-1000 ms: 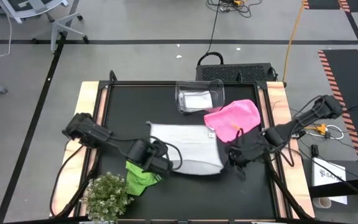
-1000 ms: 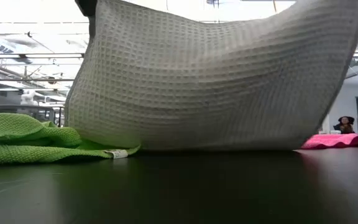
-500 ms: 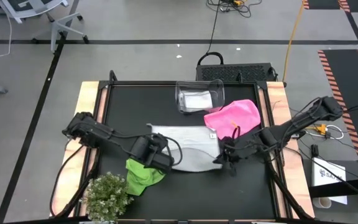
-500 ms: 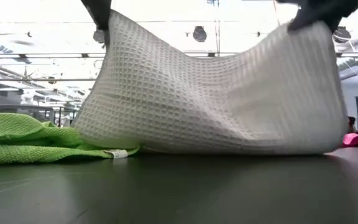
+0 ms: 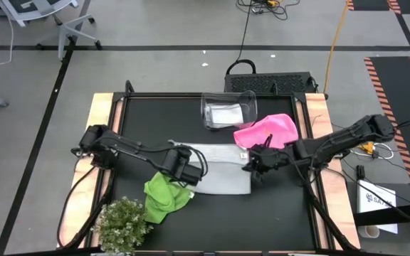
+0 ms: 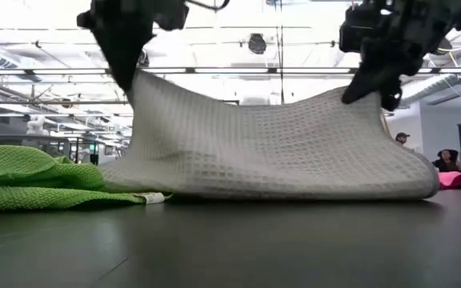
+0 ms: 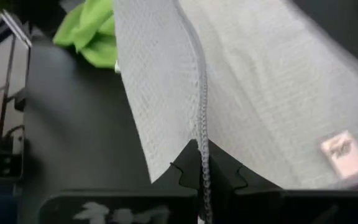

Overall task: Fold microfiber towels
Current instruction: Fold the gray microfiber cloth

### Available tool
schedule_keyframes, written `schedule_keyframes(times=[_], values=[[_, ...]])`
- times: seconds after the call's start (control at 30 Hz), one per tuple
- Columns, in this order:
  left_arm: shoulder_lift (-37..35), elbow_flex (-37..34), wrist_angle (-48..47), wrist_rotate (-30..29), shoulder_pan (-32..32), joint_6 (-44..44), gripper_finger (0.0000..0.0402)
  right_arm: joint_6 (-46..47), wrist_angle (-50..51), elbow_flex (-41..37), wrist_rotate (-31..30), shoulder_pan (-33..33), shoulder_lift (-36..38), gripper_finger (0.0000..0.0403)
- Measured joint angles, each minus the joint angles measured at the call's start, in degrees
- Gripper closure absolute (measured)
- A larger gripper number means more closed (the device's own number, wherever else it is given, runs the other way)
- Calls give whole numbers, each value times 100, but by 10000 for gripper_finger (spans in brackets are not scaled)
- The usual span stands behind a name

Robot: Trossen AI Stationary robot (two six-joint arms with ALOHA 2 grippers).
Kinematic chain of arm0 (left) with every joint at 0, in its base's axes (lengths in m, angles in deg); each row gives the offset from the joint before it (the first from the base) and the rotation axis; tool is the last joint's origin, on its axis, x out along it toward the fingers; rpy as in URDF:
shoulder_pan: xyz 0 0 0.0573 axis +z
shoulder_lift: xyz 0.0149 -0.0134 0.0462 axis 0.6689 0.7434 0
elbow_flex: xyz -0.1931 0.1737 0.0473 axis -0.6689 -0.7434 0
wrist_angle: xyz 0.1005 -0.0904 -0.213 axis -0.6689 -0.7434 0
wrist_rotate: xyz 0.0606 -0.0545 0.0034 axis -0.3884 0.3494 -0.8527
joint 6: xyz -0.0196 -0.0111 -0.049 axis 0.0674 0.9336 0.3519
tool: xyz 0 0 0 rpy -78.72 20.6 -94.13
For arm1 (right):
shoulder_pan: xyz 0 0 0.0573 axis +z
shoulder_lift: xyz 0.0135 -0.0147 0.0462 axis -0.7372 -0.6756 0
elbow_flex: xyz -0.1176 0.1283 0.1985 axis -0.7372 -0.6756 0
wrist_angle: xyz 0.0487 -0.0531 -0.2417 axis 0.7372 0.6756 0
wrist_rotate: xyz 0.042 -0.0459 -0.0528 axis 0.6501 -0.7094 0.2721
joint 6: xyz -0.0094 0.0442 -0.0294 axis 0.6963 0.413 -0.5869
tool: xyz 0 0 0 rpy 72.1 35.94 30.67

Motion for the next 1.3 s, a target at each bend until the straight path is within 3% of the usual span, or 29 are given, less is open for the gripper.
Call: schedule_keyframes(times=[0.23,0.47,0.9,1.13,1.3], values=[[-7,-757,84,-190,425,-245,400,-554,-9,0,3,-580,-75,403],[-6,-1251,1081,-308,845,-983,399,-772,102,0,29,-908,-371,403],[-7,-1644,1340,-279,1192,-1280,388,-1059,-6,0,37,-1179,-968,403],[-7,-1673,1367,-828,1261,-1278,375,-1282,-4,0,23,-1414,-1040,403],[-7,-1673,1460,-894,1422,-1340,373,-1374,0,0,24,-1631,-1040,400]])
